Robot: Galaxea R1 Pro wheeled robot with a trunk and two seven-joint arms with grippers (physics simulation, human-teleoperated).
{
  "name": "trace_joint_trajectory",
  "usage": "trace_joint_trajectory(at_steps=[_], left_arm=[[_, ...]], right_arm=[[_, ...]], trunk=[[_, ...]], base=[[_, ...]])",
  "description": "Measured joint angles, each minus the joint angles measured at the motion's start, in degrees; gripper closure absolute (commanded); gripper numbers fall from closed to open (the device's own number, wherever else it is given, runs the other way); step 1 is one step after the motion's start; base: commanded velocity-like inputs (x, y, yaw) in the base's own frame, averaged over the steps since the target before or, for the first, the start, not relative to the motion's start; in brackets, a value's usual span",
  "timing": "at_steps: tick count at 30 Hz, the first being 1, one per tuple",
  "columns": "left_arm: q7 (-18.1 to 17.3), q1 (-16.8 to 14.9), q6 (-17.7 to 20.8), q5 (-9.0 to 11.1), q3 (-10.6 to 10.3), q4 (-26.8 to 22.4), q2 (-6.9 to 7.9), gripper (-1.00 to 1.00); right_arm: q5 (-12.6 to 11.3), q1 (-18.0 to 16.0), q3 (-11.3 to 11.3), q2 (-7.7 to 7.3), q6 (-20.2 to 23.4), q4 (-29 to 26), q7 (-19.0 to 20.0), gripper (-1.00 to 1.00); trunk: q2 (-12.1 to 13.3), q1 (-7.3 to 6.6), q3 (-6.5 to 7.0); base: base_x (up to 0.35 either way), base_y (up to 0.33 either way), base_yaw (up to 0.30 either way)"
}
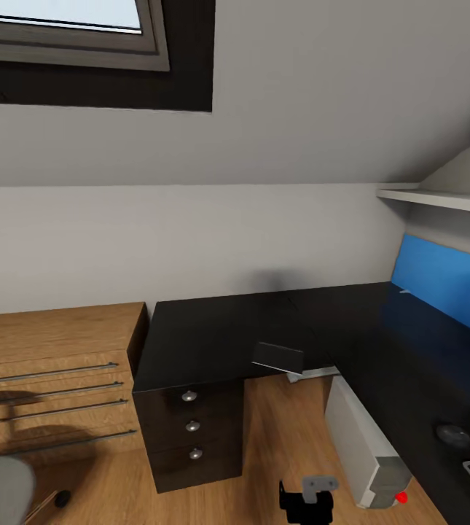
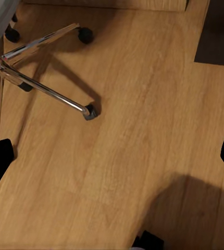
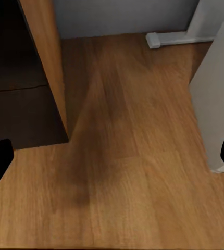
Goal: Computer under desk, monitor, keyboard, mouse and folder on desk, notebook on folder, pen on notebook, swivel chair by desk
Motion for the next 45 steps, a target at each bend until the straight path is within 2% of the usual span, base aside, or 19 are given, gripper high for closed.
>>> trace_joint_trajectory(at_steps=[4,9,13,25,37,45], left_arm=[[0.0,0.0,0.2,0.0,0.0,0.1,0.00,-1.00],[0.0,0.0,0.2,0.0,0.0,0.1,-0.05,-1.00],[-0.1,0.0,0.1,-0.2,-0.2,2.2,-0.50,-1.00],[-0.1,0.0,0.0,-0.2,-0.2,2.3,-0.66,-1.00],[-0.1,0.0,0.1,-0.2,-0.2,2.3,-0.69,-1.00],[-0.1,0.0,0.1,-0.2,-0.2,2.3,-0.75,-1.00]], right_arm=[[0.0,0.0,0.1,-0.76,-2.0,0.5,1.3,-1.00],[-0.1,0.0,0.2,-0.60,-2.9,0.9,1.6,-1.00],[-0.9,0.1,-0.3,0.27,-6.6,1.2,1.3,-1.00],[-1.2,0.1,-0.3,1.13,-6.8,2.4,1.3,-1.00],[-1.3,0.2,-0.3,1.31,-6.9,2.5,1.3,-1.00],[-1.3,0.2,-0.3,1.30,-9.2,2.6,1.3,-1.00]], trunk=[[0.0,0.00,0.00],[0.0,0.00,0.00],[0.0,0.00,0.00],[0.0,0.00,0.00],[0.0,0.00,0.00],[0.0,0.00,0.00]], base=[[0.000,0.000,0.000],[0.000,0.000,0.011],[0.000,0.000,0.233],[0.000,0.000,0.281],[0.000,0.000,0.283],[0.000,0.000,0.284]])
